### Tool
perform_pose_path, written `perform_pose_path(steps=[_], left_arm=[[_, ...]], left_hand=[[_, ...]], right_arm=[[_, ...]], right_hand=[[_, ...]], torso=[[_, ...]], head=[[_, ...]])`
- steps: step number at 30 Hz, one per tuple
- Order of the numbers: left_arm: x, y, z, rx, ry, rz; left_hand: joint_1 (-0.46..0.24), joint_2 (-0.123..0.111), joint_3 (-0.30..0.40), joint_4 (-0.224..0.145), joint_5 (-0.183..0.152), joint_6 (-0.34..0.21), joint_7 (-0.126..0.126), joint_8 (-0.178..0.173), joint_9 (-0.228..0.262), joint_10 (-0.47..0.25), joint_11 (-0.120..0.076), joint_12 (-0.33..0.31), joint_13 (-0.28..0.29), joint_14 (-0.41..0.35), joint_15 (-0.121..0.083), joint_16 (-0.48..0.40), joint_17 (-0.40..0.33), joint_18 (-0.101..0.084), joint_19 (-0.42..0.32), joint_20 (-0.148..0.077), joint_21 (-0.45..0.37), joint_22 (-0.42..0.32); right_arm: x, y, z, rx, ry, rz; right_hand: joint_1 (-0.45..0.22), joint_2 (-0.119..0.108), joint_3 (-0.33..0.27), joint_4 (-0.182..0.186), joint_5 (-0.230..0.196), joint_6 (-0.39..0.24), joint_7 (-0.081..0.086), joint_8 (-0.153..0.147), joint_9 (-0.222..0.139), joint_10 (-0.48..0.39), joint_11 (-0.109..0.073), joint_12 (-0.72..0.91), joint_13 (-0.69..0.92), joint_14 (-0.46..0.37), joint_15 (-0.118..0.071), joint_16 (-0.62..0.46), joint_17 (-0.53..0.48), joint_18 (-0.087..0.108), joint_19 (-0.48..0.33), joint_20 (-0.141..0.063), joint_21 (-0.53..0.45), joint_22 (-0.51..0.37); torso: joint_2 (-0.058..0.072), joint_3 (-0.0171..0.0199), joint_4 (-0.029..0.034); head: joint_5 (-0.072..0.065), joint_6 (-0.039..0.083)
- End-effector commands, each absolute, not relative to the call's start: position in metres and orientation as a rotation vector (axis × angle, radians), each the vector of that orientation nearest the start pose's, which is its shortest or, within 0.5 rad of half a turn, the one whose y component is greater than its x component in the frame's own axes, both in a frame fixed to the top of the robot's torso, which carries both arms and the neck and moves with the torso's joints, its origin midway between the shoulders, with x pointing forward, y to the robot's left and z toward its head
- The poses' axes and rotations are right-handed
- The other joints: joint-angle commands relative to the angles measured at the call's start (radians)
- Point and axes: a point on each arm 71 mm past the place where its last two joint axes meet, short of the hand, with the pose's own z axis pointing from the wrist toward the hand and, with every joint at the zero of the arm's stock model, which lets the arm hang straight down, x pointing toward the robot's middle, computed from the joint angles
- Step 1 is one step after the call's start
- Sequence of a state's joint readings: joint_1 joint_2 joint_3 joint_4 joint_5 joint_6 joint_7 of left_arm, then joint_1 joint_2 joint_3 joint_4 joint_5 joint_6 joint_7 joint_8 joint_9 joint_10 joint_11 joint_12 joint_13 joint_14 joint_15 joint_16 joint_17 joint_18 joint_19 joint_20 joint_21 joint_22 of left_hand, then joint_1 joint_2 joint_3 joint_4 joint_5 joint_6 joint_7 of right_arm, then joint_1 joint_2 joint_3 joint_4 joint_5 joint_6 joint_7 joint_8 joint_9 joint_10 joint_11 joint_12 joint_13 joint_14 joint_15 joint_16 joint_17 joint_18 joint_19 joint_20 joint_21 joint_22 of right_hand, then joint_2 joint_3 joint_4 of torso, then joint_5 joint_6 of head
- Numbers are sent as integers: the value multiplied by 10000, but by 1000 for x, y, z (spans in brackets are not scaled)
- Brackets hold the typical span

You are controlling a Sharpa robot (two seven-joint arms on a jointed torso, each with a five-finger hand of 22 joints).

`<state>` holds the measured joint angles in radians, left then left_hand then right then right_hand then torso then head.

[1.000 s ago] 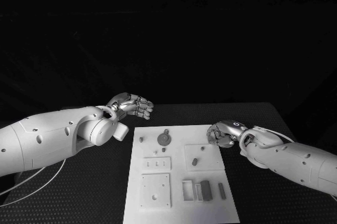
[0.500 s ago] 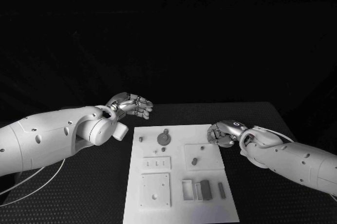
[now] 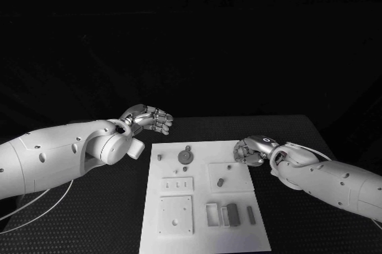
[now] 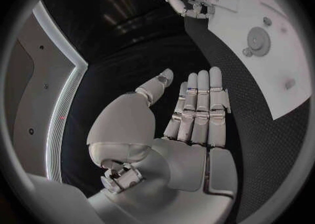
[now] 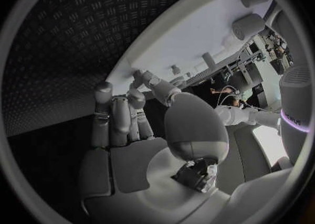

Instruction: Assemble the parts on the task board

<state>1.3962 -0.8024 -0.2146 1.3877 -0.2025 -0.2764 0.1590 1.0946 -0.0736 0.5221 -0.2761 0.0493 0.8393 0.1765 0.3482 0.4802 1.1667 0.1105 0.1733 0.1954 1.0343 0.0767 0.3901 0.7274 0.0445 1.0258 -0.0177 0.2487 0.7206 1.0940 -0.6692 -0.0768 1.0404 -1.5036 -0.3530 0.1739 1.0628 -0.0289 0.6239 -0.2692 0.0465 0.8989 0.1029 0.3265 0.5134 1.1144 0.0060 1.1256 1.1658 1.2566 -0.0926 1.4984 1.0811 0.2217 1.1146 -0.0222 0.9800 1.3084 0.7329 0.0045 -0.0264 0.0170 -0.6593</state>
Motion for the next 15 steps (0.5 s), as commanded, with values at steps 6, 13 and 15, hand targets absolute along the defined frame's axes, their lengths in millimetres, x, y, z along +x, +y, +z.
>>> perform_pose_path(steps=[6,13,15], left_arm=[[524,228,-160,-8743,16779,-12502],[523,226,-161,-8389,17000,-12442],[523,226,-161,-8327,17052,-12374]], left_hand=[[-10,-4,-6,77,17,3,38,-43,27,52,8,-60,23,57,-6,-88,35,146,25,-55,-46,17],[-144,163,-18,227,17,494,-176,168,113,228,-71,-36,101,143,-38,-124,190,153,47,-82,-54,82],[-192,202,-26,267,17,622,-236,200,118,337,-123,-5,135,148,-42,-146,233,151,41,-88,-60,103]], right_arm=[[525,-245,-273,-2686,16734,5333],[524,-240,-269,-2450,16411,5364],[523,-239,-268,-2385,16360,5393]], right_hand=[[7,262,19,-136,40,1173,-29,143,133,-6,-143,-14,2,-3,-141,35,23,401,-20,-52,34,184],[23,283,20,-174,41,1226,-57,172,163,11,-172,7,21,27,-166,49,58,401,-10,-61,46,186],[28,289,22,-178,41,1231,-60,175,167,16,-176,11,24,34,-170,52,66,401,-7,-64,49,186]], torso=[[-7,0,3],[-9,5,5],[-16,1,2]], head=[[-2,-4],[-2,14],[1,23]])
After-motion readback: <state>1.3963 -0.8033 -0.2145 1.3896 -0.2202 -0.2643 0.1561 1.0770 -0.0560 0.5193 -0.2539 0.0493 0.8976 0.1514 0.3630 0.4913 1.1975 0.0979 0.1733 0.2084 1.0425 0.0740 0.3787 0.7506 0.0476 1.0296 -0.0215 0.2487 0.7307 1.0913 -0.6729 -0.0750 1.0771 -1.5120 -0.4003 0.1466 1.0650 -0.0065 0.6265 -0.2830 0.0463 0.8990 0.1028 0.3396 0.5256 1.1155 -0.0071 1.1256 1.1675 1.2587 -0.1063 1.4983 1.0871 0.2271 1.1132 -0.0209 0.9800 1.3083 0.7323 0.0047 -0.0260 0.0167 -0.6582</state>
